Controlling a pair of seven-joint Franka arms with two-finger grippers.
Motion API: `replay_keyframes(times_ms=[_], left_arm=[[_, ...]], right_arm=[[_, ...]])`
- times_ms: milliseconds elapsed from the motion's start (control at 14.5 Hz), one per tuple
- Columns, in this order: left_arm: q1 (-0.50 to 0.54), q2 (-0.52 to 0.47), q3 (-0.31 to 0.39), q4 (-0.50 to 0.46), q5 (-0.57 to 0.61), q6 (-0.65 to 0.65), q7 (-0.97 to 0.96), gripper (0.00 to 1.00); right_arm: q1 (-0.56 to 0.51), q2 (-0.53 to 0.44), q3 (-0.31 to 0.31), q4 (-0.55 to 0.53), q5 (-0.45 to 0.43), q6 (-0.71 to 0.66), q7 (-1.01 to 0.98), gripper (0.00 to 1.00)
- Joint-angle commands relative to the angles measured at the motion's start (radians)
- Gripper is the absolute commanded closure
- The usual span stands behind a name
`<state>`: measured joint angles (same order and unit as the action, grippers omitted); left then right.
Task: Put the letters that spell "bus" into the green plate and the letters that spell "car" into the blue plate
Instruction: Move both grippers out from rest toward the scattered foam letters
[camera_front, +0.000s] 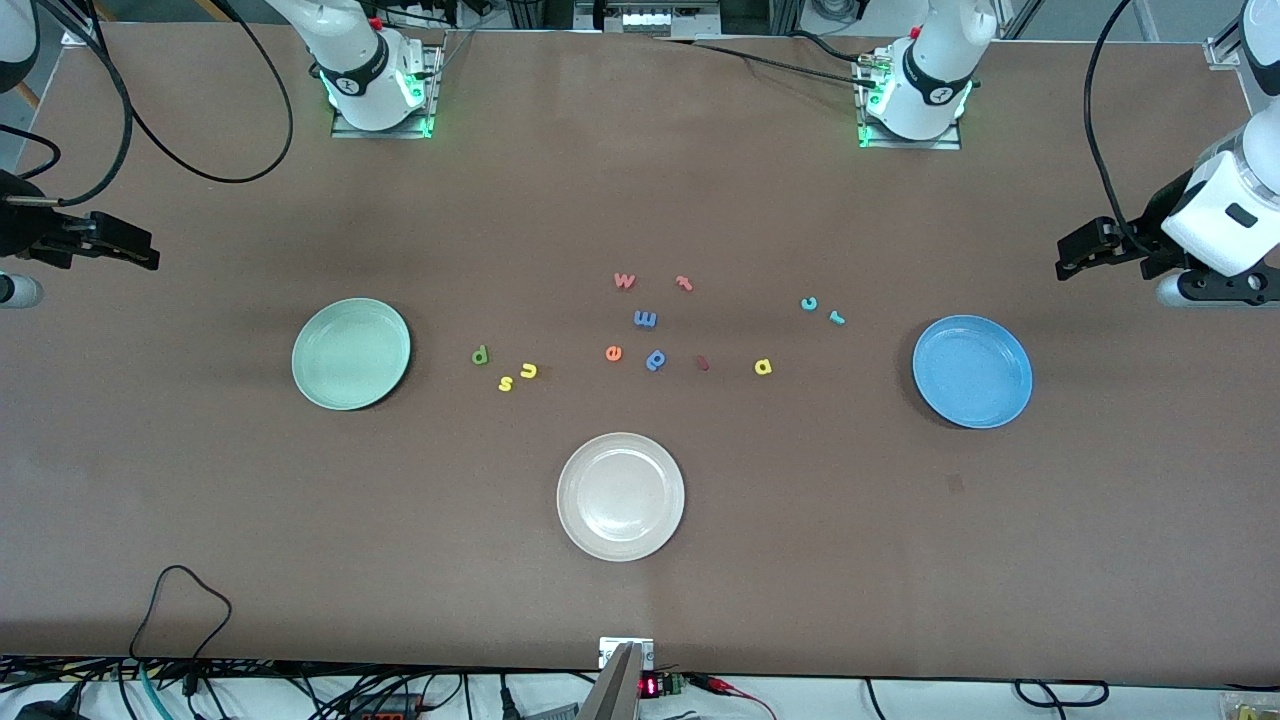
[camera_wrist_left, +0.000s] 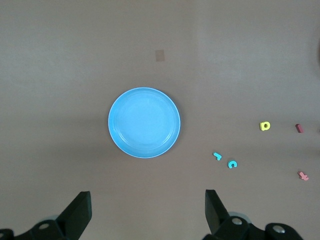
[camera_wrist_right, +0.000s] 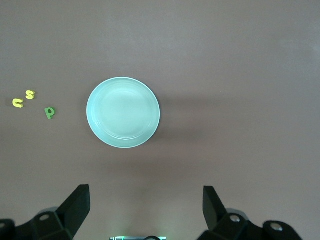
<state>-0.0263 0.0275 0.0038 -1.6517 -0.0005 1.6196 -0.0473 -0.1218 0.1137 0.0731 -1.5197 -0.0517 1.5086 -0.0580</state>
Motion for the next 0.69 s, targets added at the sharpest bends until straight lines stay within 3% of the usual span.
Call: replay_keyframes(times_ms=[0, 275, 620], left_arm=[[0.005, -0.027, 0.008, -0.025, -0.007, -0.006, 0.02, 0.0], [0.008, 0.005, 0.005, -0.026, -0.007, -0.003, 0.035, 0.0], [-0.013, 0.219, -0.017, -0.026, -0.01, 0.093, 0.035, 0.03]], right_arm=[[-0.012, 0.008, 0.005, 0.018, 0.009, -0.007, -0.006, 0.0], [-0.012, 0.008, 0.005, 0.018, 0.009, -0.008, -0.005, 0.0], [0.026, 0.03, 0.014, 0.018, 0.007, -0.019, -0.002, 0.0]])
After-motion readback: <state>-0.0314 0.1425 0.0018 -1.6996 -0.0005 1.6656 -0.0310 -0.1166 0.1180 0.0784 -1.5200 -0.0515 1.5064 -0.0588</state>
